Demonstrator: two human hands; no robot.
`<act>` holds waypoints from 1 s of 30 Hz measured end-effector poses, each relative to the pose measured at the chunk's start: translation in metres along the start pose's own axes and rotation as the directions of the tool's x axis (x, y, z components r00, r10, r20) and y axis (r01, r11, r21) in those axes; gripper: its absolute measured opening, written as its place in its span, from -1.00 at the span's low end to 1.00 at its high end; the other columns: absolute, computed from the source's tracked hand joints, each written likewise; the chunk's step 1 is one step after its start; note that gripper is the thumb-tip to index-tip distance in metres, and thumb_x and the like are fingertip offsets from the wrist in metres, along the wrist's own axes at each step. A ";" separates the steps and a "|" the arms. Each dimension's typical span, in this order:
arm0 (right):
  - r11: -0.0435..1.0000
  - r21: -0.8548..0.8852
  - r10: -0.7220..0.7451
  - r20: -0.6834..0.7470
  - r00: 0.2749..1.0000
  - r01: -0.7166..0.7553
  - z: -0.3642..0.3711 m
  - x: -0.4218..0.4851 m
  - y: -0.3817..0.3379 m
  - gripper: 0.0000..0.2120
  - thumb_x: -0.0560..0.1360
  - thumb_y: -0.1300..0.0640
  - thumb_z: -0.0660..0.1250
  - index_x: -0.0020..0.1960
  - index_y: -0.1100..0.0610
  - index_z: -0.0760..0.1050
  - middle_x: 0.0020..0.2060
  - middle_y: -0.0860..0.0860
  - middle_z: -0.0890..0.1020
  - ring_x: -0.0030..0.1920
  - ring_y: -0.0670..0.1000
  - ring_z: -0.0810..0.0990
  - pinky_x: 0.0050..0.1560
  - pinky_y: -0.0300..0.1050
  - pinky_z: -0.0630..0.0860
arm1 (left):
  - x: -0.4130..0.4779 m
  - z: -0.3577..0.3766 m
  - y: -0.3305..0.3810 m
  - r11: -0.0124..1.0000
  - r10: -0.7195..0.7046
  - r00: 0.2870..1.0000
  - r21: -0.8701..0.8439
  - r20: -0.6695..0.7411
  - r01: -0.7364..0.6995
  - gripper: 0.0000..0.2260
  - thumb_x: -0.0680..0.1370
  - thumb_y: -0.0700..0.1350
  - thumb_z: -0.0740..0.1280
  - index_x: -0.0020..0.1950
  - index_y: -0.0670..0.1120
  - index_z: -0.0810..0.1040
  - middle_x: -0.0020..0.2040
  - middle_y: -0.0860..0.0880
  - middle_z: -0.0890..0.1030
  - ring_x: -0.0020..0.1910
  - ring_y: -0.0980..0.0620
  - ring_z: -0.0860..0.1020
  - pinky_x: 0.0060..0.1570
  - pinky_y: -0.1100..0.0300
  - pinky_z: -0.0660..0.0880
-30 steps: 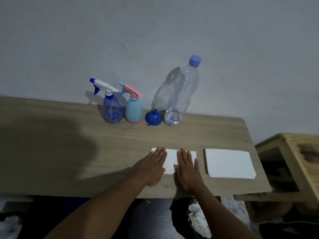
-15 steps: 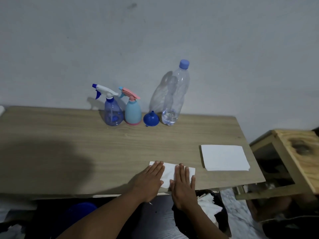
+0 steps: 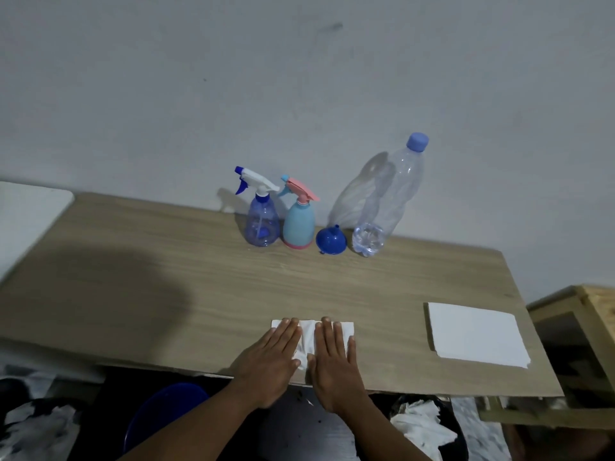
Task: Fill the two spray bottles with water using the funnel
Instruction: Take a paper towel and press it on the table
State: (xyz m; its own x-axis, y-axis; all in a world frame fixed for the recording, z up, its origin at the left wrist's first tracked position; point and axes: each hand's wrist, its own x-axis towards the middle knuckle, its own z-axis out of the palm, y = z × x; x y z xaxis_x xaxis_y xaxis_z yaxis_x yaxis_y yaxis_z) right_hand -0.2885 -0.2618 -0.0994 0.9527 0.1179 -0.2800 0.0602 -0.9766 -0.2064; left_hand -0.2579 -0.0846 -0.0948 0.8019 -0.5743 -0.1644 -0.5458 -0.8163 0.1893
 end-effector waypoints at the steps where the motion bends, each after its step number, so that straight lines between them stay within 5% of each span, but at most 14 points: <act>1: 1.000 -0.007 -0.023 -0.011 1.000 0.023 0.001 0.007 -0.005 -0.39 0.66 -0.05 -0.05 0.62 0.19 -0.08 0.61 0.09 -0.09 0.60 0.19 -0.14 0.53 0.16 -0.20 | -0.003 -0.001 -0.008 1.000 -0.026 1.000 -0.008 -0.012 0.026 -0.46 0.57 0.09 0.08 0.45 -0.17 0.43 0.46 -0.08 0.45 0.44 0.00 0.42 0.45 0.15 -0.05; 5: 0.993 -0.031 -0.116 0.036 0.993 0.117 0.003 0.040 -0.027 -0.37 0.61 -0.05 0.03 0.60 0.24 0.10 0.60 0.14 0.12 0.59 0.21 0.09 0.48 0.23 0.00 | -0.013 -0.002 -0.041 0.992 -0.122 0.992 -0.024 -0.031 0.121 -0.47 0.68 0.08 -0.10 0.47 -0.19 0.37 0.49 -0.09 0.40 0.46 0.00 0.39 0.45 0.15 -0.06; 10: 0.982 0.003 -0.188 -0.008 0.982 0.188 -0.003 0.071 -0.060 -0.36 0.65 -0.05 -0.07 0.63 0.18 -0.18 0.61 0.06 -0.19 0.61 0.13 -0.24 0.48 0.12 -0.37 | -0.024 0.000 -0.086 0.985 -0.171 0.979 -0.007 -0.112 0.172 -0.39 0.69 0.10 -0.23 0.51 -0.24 0.31 0.52 -0.16 0.34 0.50 -0.07 0.33 0.46 0.13 -0.04; 17: 0.981 0.052 -0.189 0.034 0.981 0.187 -0.007 0.110 -0.098 -0.37 0.67 -0.06 -0.09 0.63 0.14 -0.23 0.62 0.06 -0.23 0.61 0.10 -0.29 0.53 0.19 -0.31 | -0.031 -0.008 -0.125 0.964 -0.264 0.953 -0.083 -0.148 0.254 -0.37 0.69 0.10 -0.23 0.48 -0.27 0.36 0.50 -0.20 0.37 0.48 -0.10 0.36 0.49 0.14 -0.07; 22: 0.972 0.076 -0.231 0.093 0.969 0.224 -0.017 0.127 -0.106 -0.35 0.67 -0.09 -0.05 0.63 0.14 -0.23 0.62 0.07 -0.22 0.61 0.10 -0.28 0.55 0.25 -0.23 | -0.026 -0.007 -0.133 0.948 -0.307 0.934 -0.146 -0.183 0.283 -0.35 0.68 0.17 -0.19 0.50 -0.23 0.33 0.52 -0.16 0.34 0.51 -0.07 0.32 0.50 0.10 0.10; 26: 0.902 0.271 -0.334 -0.050 0.941 0.335 -0.038 0.122 -0.090 -0.43 0.66 -0.03 0.04 0.60 0.18 0.09 0.60 0.15 0.11 0.61 0.16 0.02 0.59 0.22 0.00 | -0.031 -0.010 -0.139 0.936 -0.305 0.925 -0.250 -0.227 0.247 -0.37 0.66 0.18 -0.23 0.55 -0.12 0.29 0.56 -0.07 0.29 0.55 -0.01 0.24 0.50 0.01 0.29; 30: 0.919 0.236 -0.312 -0.049 0.949 0.315 -0.051 0.101 -0.067 -0.44 0.60 0.10 0.13 0.57 0.22 0.17 0.54 0.14 0.27 0.56 0.17 0.17 0.57 -0.05 0.02 | -0.042 -0.013 -0.138 0.909 -0.371 0.893 -0.294 -0.254 0.294 -0.56 0.60 -0.06 0.14 0.49 -0.07 0.39 0.44 -0.04 0.47 0.46 -0.06 0.39 0.41 0.02 0.41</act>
State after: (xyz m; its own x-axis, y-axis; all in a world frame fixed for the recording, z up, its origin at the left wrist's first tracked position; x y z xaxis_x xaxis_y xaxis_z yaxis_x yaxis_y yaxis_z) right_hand -0.1811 -0.1936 -0.0659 0.8997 0.4079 -0.1554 0.2848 -0.8184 -0.4990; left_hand -0.2127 0.0530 -0.1017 0.9805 -0.1942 0.0291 -0.1890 -0.8929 0.4086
